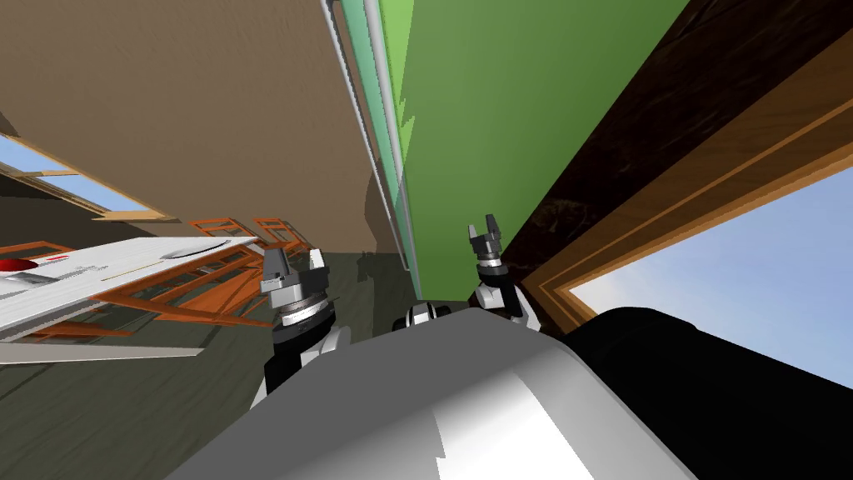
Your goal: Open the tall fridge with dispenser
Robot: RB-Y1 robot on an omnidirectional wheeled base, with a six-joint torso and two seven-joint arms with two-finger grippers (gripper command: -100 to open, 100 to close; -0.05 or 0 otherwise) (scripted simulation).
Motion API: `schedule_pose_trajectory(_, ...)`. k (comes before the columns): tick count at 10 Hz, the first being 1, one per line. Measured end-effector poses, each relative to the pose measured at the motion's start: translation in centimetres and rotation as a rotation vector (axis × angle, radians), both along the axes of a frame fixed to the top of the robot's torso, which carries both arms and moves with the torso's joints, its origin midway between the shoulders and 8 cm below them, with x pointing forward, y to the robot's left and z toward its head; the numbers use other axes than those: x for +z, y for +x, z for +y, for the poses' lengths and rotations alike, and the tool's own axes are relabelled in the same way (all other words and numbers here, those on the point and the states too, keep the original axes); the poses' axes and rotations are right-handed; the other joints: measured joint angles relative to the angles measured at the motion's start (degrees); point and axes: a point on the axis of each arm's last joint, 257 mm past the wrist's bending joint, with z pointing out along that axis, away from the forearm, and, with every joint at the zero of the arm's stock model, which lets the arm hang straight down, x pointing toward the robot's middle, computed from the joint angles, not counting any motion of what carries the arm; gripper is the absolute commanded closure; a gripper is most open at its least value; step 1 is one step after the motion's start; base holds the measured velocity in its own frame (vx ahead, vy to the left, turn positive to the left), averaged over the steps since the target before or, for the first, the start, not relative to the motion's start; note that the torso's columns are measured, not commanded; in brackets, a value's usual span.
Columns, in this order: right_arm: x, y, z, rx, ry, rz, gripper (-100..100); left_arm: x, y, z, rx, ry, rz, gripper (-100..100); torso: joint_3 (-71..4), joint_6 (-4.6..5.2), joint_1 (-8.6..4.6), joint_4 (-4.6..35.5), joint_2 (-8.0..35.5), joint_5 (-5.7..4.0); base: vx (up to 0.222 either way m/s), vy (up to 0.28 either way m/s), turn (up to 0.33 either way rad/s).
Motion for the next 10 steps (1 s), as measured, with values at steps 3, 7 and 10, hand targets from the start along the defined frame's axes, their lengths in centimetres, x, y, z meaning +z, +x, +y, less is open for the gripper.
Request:
schedule_pose_trajectory(3, -0.9, 1.6, 1.8, -0.003, -0.141, 0.039, -100, 0.0, 0.0, 0.0, 0.0, 0.0, 0.0, 0, 0.06, -0.02, -0.09, 0.05, 0.13, -0.02, 0.097, 0.111, -0.098)
schedule_pose_trajectory(7, -2.0, 2.9, 3.4, -0.02, -0.296, 0.069, -100, 0.0, 0.0, 0.0, 0.0, 0.0, 0.0, 0, -0.15, -0.25, 0.11, -0.08, -0.18, 0.05, 0.063, 0.079, -0.116)
schedule_pose_trajectory(10, -2.9, 4.1, 4.2, -0.042, -0.43, 0.09, -100, 0.0, 0.0, 0.0, 0.0, 0.0, 0.0, 0, -0.65, -0.63, 0.59, -0.37, -0.95, 0.19, 0.07, 0.088, -0.118)
